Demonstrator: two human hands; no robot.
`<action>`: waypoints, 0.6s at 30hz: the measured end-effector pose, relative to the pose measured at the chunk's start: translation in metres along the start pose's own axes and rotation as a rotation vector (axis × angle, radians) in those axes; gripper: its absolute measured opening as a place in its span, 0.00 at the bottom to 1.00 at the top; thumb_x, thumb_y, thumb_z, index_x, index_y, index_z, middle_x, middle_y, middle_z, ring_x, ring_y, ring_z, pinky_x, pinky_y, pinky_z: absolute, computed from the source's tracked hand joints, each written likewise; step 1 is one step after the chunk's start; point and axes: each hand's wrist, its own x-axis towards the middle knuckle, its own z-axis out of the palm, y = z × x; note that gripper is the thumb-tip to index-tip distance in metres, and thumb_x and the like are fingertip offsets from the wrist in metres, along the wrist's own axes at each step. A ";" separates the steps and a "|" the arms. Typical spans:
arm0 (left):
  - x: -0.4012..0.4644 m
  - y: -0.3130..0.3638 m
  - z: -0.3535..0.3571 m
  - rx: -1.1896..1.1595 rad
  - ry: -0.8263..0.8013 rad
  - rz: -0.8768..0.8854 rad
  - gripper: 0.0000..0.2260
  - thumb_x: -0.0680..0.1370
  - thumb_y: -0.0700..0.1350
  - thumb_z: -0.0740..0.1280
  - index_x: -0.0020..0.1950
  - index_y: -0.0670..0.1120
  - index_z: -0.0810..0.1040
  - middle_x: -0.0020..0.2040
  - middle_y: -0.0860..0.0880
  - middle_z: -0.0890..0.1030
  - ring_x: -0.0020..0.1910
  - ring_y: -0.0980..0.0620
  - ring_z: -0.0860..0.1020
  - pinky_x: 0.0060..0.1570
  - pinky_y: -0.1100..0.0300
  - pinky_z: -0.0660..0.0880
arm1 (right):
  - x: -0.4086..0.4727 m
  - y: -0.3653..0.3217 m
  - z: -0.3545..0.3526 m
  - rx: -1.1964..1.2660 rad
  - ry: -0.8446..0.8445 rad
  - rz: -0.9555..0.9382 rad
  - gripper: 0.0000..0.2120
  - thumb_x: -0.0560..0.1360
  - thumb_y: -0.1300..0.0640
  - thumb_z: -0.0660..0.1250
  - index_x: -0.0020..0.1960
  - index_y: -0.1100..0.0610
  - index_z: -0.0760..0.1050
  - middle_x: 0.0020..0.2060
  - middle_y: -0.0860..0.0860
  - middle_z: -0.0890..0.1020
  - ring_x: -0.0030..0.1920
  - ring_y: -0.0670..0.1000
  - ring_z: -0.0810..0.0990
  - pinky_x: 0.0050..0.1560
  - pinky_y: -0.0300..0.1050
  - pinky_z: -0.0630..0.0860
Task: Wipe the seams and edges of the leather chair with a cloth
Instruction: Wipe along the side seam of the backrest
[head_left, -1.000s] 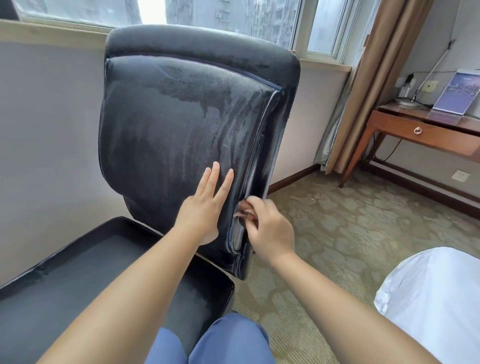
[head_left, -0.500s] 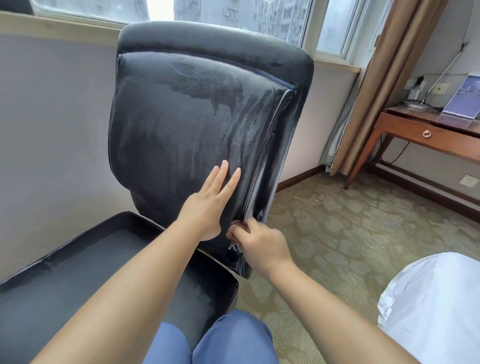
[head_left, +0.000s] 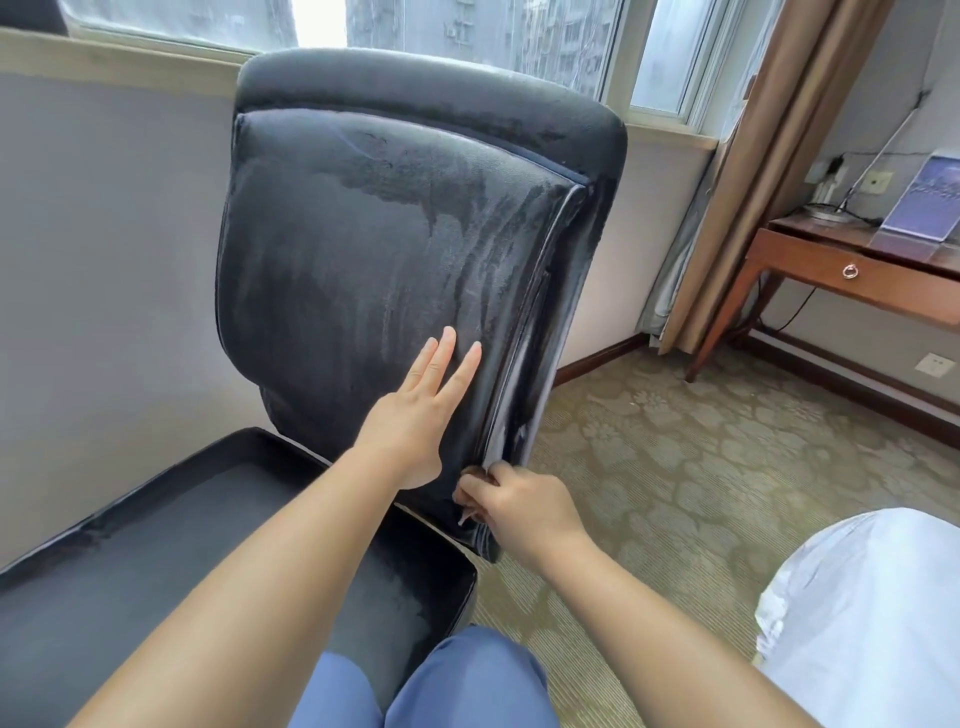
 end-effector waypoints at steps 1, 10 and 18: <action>0.000 0.000 0.000 0.001 -0.001 0.000 0.54 0.69 0.29 0.64 0.73 0.57 0.25 0.74 0.53 0.24 0.76 0.51 0.31 0.39 0.64 0.70 | -0.001 -0.001 0.002 0.013 -0.002 0.004 0.20 0.54 0.57 0.81 0.43 0.47 0.81 0.30 0.48 0.76 0.25 0.51 0.75 0.19 0.36 0.64; 0.001 0.003 0.004 0.002 0.009 -0.012 0.54 0.70 0.30 0.65 0.69 0.57 0.22 0.74 0.52 0.23 0.75 0.50 0.30 0.45 0.63 0.76 | 0.048 0.034 -0.054 0.065 0.291 0.209 0.15 0.75 0.51 0.57 0.55 0.50 0.79 0.41 0.49 0.80 0.35 0.51 0.79 0.27 0.41 0.73; 0.000 0.003 0.001 0.002 0.001 -0.017 0.54 0.69 0.28 0.63 0.72 0.57 0.24 0.74 0.52 0.24 0.76 0.50 0.31 0.40 0.64 0.72 | 0.005 0.008 -0.012 0.014 0.102 0.099 0.18 0.59 0.59 0.79 0.48 0.50 0.82 0.34 0.50 0.78 0.27 0.51 0.76 0.21 0.37 0.66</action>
